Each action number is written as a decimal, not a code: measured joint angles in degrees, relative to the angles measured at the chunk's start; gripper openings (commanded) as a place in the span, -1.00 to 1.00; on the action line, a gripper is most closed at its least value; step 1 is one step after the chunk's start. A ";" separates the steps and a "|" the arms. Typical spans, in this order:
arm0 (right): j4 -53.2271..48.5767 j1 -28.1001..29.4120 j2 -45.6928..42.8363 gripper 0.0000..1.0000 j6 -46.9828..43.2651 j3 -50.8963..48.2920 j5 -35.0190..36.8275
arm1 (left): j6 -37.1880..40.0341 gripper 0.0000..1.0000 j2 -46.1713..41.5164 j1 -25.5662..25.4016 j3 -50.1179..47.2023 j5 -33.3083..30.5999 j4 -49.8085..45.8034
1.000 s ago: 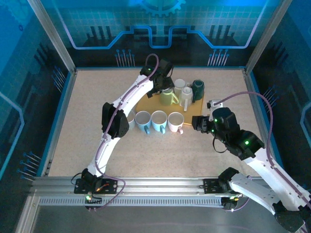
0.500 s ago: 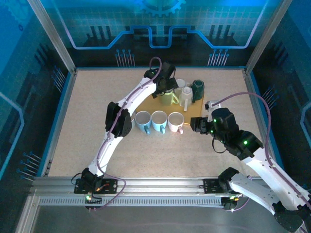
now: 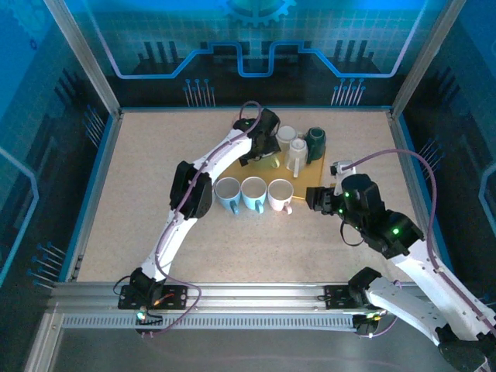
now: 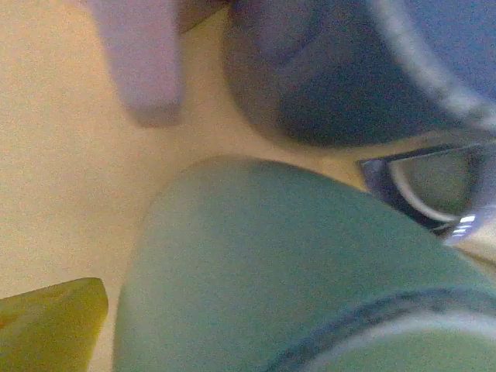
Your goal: Turn the mug right side up
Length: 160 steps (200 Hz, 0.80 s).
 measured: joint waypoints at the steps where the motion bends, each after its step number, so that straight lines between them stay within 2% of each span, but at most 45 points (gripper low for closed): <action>1: 0.00 0.00 -0.02 0.40 0.00 0.00 0.00 | 0.04 0.89 -0.09 0.00 -0.17 -0.02 0.00; 15: 0.00 0.00 -0.11 0.39 0.00 -0.02 -0.02 | 0.81 0.88 -1.62 0.07 -3.28 -0.37 -0.07; 35: 0.35 0.00 -0.22 0.41 0.00 -0.59 -0.09 | 1.70 0.98 -3.04 0.22 -5.46 -0.87 -0.15; 160: 1.57 -0.04 1.42 0.51 0.24 -3.98 -1.44 | 3.65 0.98 -4.02 2.43 -2.43 -1.60 2.47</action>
